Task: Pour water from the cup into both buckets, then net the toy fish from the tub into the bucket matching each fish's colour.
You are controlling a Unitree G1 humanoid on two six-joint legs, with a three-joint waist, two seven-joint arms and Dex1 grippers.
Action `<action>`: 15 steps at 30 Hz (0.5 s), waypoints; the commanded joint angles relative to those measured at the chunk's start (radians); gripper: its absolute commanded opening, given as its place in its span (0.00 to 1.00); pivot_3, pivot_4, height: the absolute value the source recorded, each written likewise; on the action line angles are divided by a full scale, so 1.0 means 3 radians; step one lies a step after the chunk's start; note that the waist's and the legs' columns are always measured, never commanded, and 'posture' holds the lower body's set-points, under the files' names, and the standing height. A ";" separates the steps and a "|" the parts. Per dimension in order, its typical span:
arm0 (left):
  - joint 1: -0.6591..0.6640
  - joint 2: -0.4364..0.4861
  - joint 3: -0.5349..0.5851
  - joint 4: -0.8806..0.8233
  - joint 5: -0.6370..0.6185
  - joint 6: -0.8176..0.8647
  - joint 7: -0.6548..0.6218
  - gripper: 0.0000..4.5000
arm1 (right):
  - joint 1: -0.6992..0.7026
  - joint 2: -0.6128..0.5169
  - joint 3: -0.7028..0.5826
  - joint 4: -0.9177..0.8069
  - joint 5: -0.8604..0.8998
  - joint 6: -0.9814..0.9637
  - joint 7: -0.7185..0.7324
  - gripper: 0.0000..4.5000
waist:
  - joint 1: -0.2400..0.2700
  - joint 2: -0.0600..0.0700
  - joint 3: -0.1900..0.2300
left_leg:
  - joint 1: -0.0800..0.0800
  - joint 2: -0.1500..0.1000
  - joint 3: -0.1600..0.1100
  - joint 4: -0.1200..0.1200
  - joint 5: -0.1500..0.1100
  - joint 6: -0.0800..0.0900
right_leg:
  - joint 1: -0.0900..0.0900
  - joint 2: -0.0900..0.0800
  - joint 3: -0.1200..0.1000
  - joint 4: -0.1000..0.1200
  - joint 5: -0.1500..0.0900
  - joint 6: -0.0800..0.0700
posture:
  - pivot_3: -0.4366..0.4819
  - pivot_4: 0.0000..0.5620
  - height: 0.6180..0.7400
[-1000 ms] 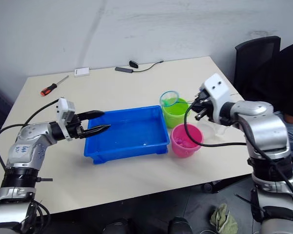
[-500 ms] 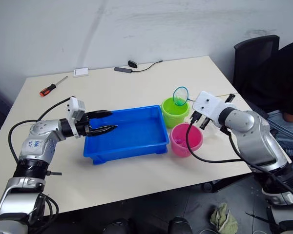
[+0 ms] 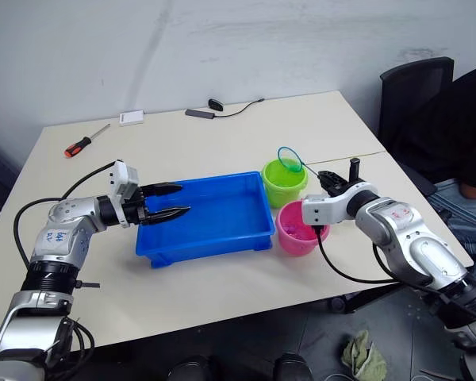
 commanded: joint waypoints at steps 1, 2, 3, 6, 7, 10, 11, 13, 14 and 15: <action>0.0058 0.0014 0.0067 -0.0184 -0.0019 -0.0026 0.0021 0.82 | 0.0088 -0.0088 0.0129 0.0169 -0.0777 -0.0479 -0.0547 0.00 | -0.0002 0.0000 0.0000 | 0.0000 0.0000 0.0000 0.0000 0.0000 0.0000 | 0.0000 0.0000 0.0000 0.0000 0.0000 0.0000 | 0.48 0.27 0.94; 0.0069 0.0015 0.0070 -0.0195 -0.0022 -0.0025 0.0023 0.82 | 0.0095 -0.0097 0.0142 0.0177 -0.0880 -0.0493 -0.0614 0.00 | -0.0002 0.0000 0.0000 | 0.0000 0.0000 0.0001 0.0000 0.0001 -0.0001 | 0.0000 0.0000 0.0000 -0.0001 0.0000 0.0001 | 0.48 0.27 0.94; 0.0076 0.0014 0.0071 -0.0202 -0.0023 -0.0023 0.0026 0.82 | 0.0098 -0.0104 0.0150 0.0185 -0.0958 -0.0508 -0.0656 0.00 | -0.0002 0.0000 0.0000 | 0.0000 0.0000 0.0001 0.0000 0.0001 -0.0001 | 0.0000 0.0000 0.0000 -0.0001 -0.0001 0.0001 | 0.48 0.27 0.94; 0.0096 0.0012 0.0074 -0.0227 -0.0025 -0.0016 0.0037 0.82 | 0.0150 -0.0068 0.0111 0.0206 -0.1136 -0.0554 -0.0745 0.00 | -0.0002 0.0001 -0.0001 | 0.0000 0.0000 0.0002 0.0002 0.0002 -0.0003 | 0.0001 0.0000 0.0002 0.0001 -0.0004 0.0006 | 0.48 0.27 0.94; 0.0103 0.0010 0.0075 -0.0240 -0.0027 -0.0011 0.0044 0.82 | 0.0176 -0.0053 0.0103 0.0209 -0.1179 -0.0565 -0.0772 0.00 | -0.0001 0.0001 0.0000 | 0.0001 0.0000 0.0003 0.0002 0.0002 -0.0003 | 0.0002 0.0000 0.0003 0.0001 -0.0004 0.0006 | 0.48 0.27 0.94; 0.0124 0.0006 0.0079 -0.0269 -0.0034 -0.0003 0.0062 0.82 | 0.0246 -0.0010 0.0072 0.0206 -0.1240 -0.0591 -0.0815 0.00 | -0.0001 0.0001 0.0000 | 0.0001 -0.0001 0.0002 0.0003 0.0002 -0.0003 | 0.0003 0.0000 0.0004 0.0000 -0.0005 0.0008 | 0.48 0.27 0.94; 0.0132 0.0006 0.0083 -0.0278 -0.0038 0.0001 0.0066 0.82 | 0.0259 0.0009 0.0047 0.0198 -0.1210 -0.0601 -0.0804 0.00 | -0.0001 0.0001 0.0000 | 0.0001 -0.0001 0.0003 0.0003 0.0002 -0.0003 | 0.0004 0.0000 0.0004 0.0000 -0.0005 0.0008 | 0.48 0.27 0.94; 0.0146 0.0016 0.0110 -0.0301 -0.0071 0.0028 0.0063 0.82 | 0.0234 0.0057 -0.0059 0.0159 -0.0969 -0.0623 -0.0692 0.00 | -0.0001 0.0001 0.0000 | 0.0002 -0.0001 0.0003 0.0004 0.0002 -0.0003 | 0.0005 0.0001 0.0004 0.0000 -0.0005 0.0008 | 0.48 0.27 0.94; 0.0149 0.0021 0.0124 -0.0314 -0.0095 0.0051 0.0055 0.82 | 0.0213 0.0094 -0.0132 0.0143 -0.0795 -0.0619 -0.0616 0.00 | -0.0001 0.0001 0.0000 | 0.0001 -0.0001 0.0003 0.0004 0.0002 -0.0003 | 0.0005 0.0001 0.0004 0.0000 -0.0005 0.0008 | 0.48 0.27 0.94; 0.0149 0.0029 0.0133 -0.0326 -0.0120 0.0071 0.0029 0.82 | 0.0185 0.0104 -0.0182 0.0130 -0.0654 -0.0641 -0.0539 0.00 | -0.0001 0.0001 0.0000 | 0.0001 -0.0001 0.0003 0.0004 0.0002 -0.0003 | 0.0006 0.0001 0.0004 0.0000 -0.0005 0.0008 | 0.48 0.27 0.94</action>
